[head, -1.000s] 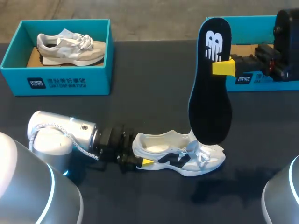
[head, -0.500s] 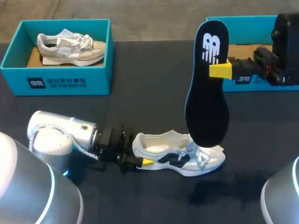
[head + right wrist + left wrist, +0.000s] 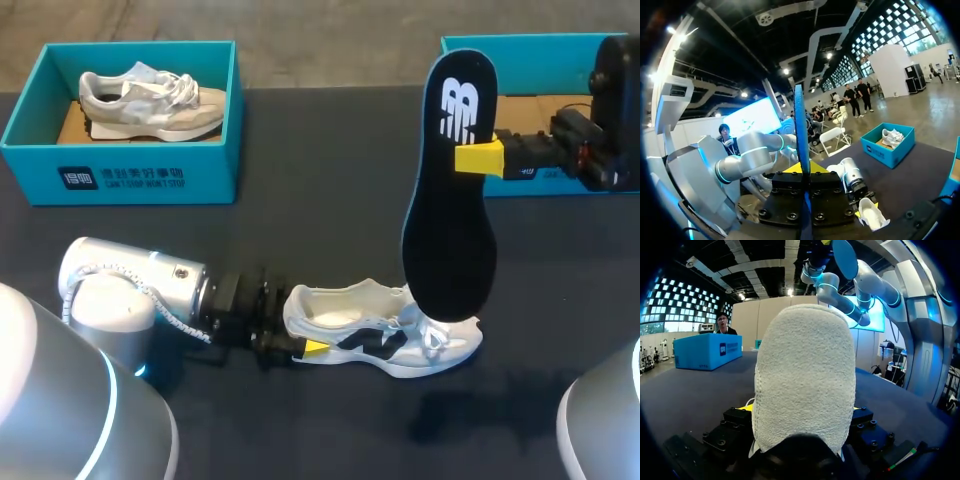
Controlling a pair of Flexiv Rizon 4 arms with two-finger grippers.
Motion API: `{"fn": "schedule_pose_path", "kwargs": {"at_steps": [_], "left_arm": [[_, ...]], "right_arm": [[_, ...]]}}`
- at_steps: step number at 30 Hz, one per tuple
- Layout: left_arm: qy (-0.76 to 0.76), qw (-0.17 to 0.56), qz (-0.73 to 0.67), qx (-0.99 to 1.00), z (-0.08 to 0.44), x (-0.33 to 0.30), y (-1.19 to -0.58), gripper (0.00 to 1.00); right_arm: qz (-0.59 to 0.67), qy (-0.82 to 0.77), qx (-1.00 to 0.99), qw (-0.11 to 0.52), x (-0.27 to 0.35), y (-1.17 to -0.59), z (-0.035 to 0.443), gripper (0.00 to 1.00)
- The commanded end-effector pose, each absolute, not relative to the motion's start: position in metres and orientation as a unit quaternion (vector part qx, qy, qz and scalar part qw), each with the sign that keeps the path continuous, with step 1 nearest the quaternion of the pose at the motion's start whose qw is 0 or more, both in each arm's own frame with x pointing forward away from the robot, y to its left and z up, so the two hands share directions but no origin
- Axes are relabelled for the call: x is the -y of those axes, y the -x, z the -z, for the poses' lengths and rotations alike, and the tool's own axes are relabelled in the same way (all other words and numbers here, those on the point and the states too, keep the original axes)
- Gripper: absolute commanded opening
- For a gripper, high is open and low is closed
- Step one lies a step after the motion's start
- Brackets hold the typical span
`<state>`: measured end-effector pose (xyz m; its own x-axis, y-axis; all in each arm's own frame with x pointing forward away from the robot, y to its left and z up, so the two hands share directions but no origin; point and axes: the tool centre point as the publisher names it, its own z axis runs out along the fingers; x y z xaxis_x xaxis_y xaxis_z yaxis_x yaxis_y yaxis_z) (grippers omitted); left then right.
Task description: Take the shoe out of the shoebox, open the shoe tongue, remove and reinsert the insole, then place the shoe into the shoebox
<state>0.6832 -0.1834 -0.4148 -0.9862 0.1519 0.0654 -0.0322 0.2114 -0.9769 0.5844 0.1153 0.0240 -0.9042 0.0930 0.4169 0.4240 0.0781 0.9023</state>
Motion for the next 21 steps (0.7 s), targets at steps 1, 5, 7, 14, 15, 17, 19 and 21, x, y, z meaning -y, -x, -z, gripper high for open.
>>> {"fn": "schedule_pose_path", "kwargs": {"at_steps": [1, 5, 7, 14, 15, 17, 19, 21], "left_arm": [[0.041, 0.073, -0.622, 0.778, 0.417, 0.182, -0.687, 0.37], [0.050, 0.073, -0.617, 0.782, 0.417, 0.179, -0.686, 1.00], [0.058, 0.067, -0.611, 0.787, 0.417, 0.176, -0.686, 1.00], [0.071, 0.058, -0.589, 0.803, 0.406, 0.163, -0.690, 1.00], [0.074, 0.058, -0.585, 0.806, 0.404, 0.160, -0.689, 1.00], [0.076, 0.059, -0.572, 0.815, 0.399, 0.154, -0.689, 1.00], [0.080, 0.066, -0.558, 0.823, 0.396, 0.148, -0.688, 1.00], [0.088, 0.070, -0.542, 0.833, 0.394, 0.142, -0.685, 1.00]], "right_arm": [[0.656, 0.182, 0.722, 0.124, -0.116, -0.581, -0.022, 0.00], [0.656, 0.182, 0.722, 0.124, -0.116, -0.581, -0.022, 0.00], [0.656, 0.182, 0.722, 0.124, -0.116, -0.581, -0.022, 0.00], [0.656, 0.182, 0.722, 0.124, -0.116, -0.581, -0.022, 0.00], [0.656, 0.182, 0.722, 0.124, -0.116, -0.581, -0.022, 0.00], [0.656, 0.182, 0.722, 0.124, -0.116, -0.581, -0.022, 0.00], [0.656, 0.182, 0.722, 0.124, -0.116, -0.581, -0.022, 0.00], [0.656, 0.182, 0.722, 0.124, -0.116, -0.581, -0.022, 0.00]]}}
